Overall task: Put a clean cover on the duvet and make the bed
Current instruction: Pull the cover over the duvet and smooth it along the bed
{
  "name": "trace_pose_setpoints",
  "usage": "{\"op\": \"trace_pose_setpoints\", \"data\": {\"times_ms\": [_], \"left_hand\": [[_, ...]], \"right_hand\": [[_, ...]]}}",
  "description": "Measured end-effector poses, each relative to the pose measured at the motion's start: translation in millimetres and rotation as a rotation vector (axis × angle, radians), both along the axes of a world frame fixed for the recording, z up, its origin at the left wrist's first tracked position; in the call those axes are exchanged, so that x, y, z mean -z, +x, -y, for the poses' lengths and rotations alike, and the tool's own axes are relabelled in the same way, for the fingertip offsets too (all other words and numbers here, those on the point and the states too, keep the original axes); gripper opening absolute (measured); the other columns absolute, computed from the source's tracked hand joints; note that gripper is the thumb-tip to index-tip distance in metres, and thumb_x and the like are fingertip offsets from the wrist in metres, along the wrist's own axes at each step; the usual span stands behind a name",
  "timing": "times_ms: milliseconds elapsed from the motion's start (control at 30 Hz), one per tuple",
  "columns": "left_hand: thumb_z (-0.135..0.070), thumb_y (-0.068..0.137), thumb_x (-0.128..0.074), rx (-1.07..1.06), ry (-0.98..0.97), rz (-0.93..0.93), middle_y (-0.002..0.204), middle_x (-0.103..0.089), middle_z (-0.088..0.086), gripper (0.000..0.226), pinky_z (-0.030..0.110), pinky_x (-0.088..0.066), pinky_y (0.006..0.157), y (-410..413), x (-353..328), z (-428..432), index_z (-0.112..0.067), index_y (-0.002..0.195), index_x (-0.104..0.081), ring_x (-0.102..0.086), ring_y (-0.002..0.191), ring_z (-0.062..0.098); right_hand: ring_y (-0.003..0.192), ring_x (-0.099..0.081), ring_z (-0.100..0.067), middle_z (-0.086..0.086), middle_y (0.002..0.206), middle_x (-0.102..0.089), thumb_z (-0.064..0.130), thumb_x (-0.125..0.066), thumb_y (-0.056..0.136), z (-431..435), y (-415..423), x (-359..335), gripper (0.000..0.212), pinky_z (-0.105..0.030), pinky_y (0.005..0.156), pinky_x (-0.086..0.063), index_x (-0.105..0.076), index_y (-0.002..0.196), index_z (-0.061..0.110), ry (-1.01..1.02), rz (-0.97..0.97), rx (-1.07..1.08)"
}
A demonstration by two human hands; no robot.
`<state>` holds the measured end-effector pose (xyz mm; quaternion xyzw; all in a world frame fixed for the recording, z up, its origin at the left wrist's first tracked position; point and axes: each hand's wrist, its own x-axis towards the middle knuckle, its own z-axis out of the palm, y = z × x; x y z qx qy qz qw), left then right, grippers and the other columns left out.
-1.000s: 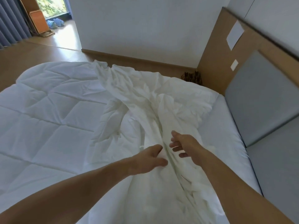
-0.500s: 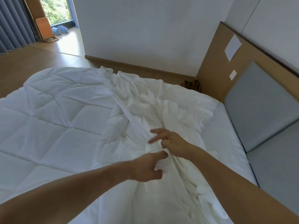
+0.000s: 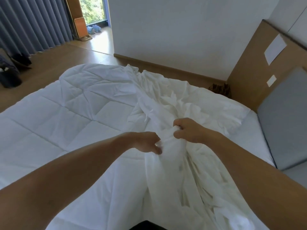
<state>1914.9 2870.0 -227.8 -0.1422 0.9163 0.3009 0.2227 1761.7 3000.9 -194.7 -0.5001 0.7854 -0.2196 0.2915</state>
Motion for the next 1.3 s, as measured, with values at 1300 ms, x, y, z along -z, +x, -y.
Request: {"op": "trace_pose_setpoints", "data": {"times_ms": [1300], "left_hand": [[-0.035,0.085,-0.072,0.006,-0.237,-0.364,0.066,-0.05,-0.01,0.035,0.029,-0.036,0.06,-41.2,-34.5,59.6,-0.027,0.068,-0.042,-0.056,0.07,0.019]], "right_hand": [[0.077,-0.053,-0.028,-0.013,0.08,-0.056,0.011,-0.062,0.075,12.7,-29.7,-27.4,0.023,-0.036,0.072,-0.043,-0.066,0.084,-0.01,-0.266,0.214,0.47]]}}
